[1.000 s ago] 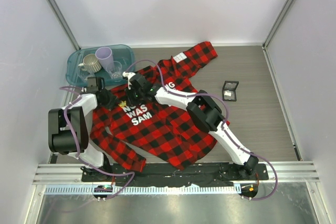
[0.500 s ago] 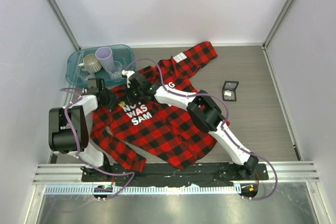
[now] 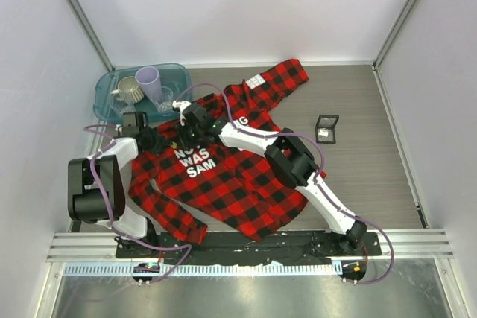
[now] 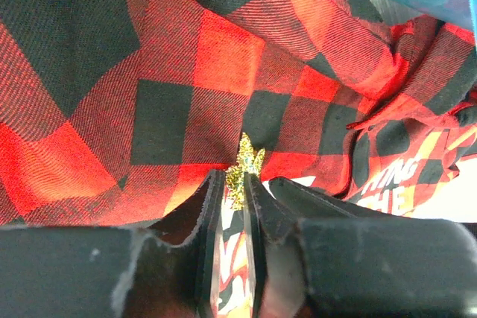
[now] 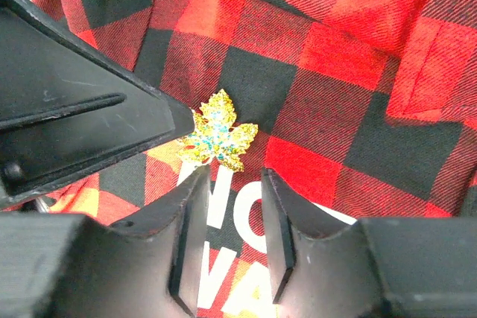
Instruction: Remove the brooch from the garment
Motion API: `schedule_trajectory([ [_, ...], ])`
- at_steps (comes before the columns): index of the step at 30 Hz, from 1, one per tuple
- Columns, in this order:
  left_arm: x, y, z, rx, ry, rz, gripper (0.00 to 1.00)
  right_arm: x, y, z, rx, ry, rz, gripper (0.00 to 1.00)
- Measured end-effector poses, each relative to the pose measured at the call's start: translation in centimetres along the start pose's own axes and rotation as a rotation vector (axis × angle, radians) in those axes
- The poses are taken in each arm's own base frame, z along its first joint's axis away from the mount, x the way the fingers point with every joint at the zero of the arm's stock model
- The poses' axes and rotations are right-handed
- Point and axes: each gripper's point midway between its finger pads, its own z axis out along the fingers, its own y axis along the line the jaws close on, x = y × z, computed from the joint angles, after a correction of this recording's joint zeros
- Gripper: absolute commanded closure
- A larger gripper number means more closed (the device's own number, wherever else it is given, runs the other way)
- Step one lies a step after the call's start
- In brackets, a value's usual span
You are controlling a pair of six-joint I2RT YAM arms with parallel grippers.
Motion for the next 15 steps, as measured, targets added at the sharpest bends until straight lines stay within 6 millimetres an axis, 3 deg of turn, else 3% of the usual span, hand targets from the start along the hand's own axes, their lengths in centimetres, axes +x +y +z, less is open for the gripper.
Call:
schedule_trajectory([
  [7,0.02,0.03,-0.41,-0.026,0.016,-0.001,0.96,0.02,-0.32,0.20,-0.003,-0.011,-0.068,0.44],
  [15,-0.68,-0.52,-0.98,-0.052,0.019,0.022,1.00,-0.03,-0.34,0.61,-0.032,-0.065,-0.164,0.43],
])
